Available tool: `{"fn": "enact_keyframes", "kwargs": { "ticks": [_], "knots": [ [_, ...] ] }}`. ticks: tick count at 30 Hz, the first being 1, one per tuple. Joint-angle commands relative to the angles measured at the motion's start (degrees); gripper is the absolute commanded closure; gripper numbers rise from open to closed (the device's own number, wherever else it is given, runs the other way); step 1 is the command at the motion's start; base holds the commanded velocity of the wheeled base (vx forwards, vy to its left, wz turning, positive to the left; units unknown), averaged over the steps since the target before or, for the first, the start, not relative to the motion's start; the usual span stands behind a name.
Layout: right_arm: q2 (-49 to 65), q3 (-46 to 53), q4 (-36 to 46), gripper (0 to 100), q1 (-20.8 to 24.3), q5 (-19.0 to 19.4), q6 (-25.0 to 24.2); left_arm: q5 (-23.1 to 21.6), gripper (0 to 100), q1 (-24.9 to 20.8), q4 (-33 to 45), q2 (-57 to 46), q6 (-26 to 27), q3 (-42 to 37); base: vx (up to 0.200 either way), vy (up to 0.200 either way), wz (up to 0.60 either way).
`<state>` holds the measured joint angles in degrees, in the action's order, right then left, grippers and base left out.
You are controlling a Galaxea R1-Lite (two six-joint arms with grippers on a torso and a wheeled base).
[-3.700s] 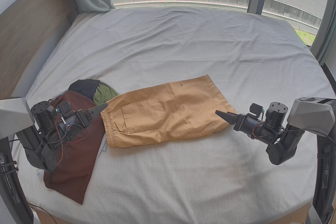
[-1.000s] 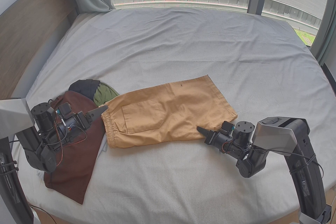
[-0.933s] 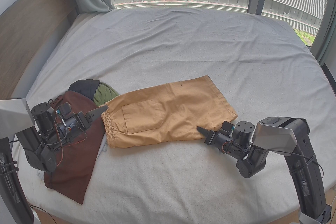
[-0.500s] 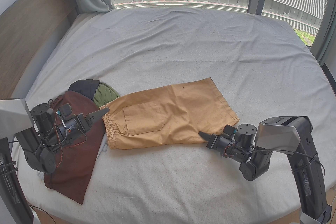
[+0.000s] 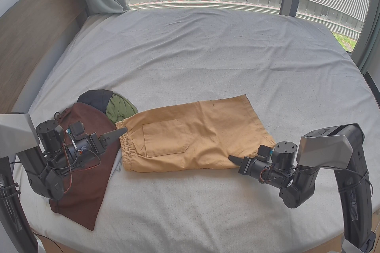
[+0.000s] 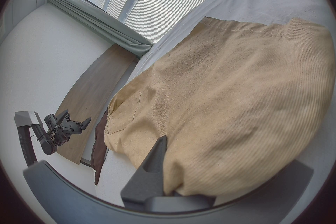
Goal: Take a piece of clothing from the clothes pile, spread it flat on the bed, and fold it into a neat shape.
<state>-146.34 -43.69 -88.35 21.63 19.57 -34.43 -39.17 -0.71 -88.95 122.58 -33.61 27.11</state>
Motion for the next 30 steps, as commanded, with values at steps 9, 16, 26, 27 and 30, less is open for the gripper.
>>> {"fn": "enact_keyframes", "kwargs": {
  "ticks": [9, 16, 26, 27, 30],
  "knots": [
    [7.20, 15.57, -0.25, 100, 0.26, -3.13, 2.26, -0.03, 0, -0.26, -0.17, 0.03, 3.46, -0.83, 0.000, 0.000, 0.00],
    [9.31, 21.54, -0.25, 100, 0.96, -4.01, 2.43, -0.29, 0, -0.26, -0.08, -0.14, 3.38, -0.92, 0.000, 0.000, 0.00],
    [9.05, 23.12, -0.16, 100, 1.05, -4.54, 2.35, -8.56, 0, 0.36, -0.17, 0.03, 6.10, -3.82, 0.000, 0.000, 0.00],
    [8.79, 23.21, -0.25, 100, 1.05, -4.54, 2.35, -8.56, 0, 0.36, -0.17, 0.03, 6.80, -3.82, 0.000, 0.000, 0.00],
    [8.44, 23.30, -0.25, 100, 1.05, -4.54, 2.26, -8.47, 0, 0.44, -0.17, 0.03, 7.24, -3.47, 0.000, 0.000, 0.00]
  ]
}}
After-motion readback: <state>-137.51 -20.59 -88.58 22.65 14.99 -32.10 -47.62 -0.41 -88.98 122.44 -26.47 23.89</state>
